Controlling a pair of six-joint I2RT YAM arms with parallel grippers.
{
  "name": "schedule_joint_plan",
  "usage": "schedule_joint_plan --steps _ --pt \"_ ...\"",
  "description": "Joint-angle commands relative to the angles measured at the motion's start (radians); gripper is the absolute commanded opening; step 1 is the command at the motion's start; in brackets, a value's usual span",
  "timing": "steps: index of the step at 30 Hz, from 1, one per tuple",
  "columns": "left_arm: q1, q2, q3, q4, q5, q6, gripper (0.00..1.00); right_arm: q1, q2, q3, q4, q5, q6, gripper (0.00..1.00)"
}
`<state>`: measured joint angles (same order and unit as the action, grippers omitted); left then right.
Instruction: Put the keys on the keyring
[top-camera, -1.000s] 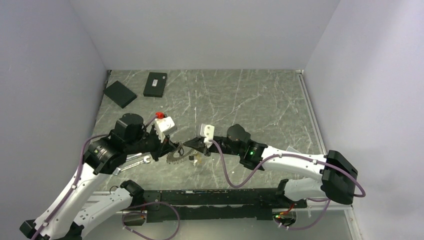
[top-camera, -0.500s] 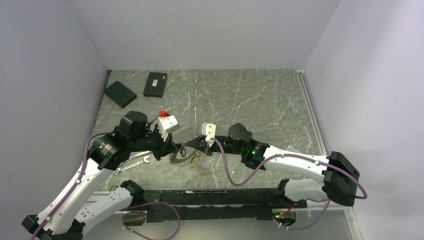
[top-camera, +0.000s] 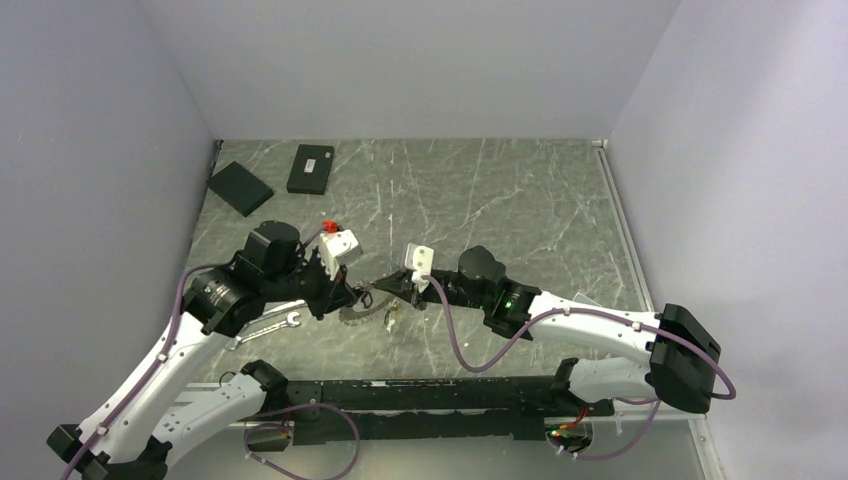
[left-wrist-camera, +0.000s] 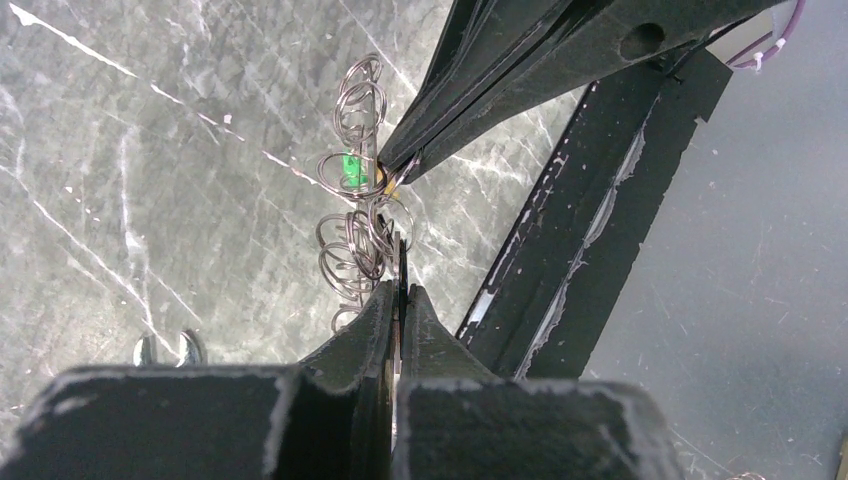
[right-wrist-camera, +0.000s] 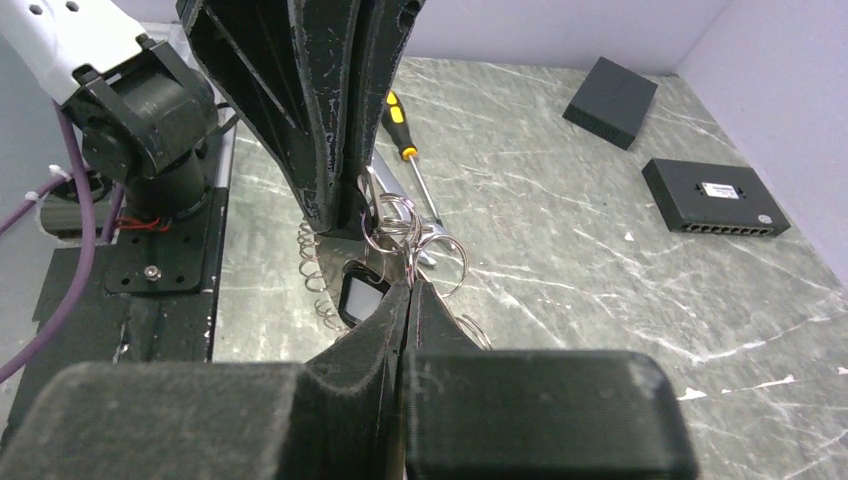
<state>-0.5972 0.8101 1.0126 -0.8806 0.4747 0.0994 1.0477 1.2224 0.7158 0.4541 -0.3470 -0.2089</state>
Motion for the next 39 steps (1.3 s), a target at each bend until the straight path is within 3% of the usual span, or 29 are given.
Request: schedule_joint_plan --steps 1,10,21,27,30,34,39 --pt "0.003 0.011 0.009 0.030 0.003 -0.025 0.00 0.000 -0.036 0.022 0.051 0.020 -0.039 0.00" --pt "0.002 0.067 0.008 0.081 0.046 -0.051 0.00 0.043 -0.009 0.045 -0.013 0.109 -0.154 0.00" --pt "0.002 0.133 -0.001 0.054 0.031 -0.032 0.00 0.048 -0.029 0.042 -0.003 0.126 -0.159 0.00" --pt "0.002 0.090 0.016 0.016 -0.009 -0.014 0.00 0.048 -0.031 0.037 -0.010 0.154 -0.167 0.00" --pt "0.002 0.055 0.010 0.002 -0.012 0.000 0.16 0.048 -0.036 0.040 -0.014 0.174 -0.177 0.00" --pt "0.002 0.024 -0.005 -0.009 -0.031 0.000 0.44 0.048 -0.045 0.043 -0.017 0.174 -0.182 0.00" --pt "0.002 0.027 0.000 -0.014 -0.045 -0.007 0.55 0.048 -0.060 0.045 -0.022 0.174 -0.188 0.00"
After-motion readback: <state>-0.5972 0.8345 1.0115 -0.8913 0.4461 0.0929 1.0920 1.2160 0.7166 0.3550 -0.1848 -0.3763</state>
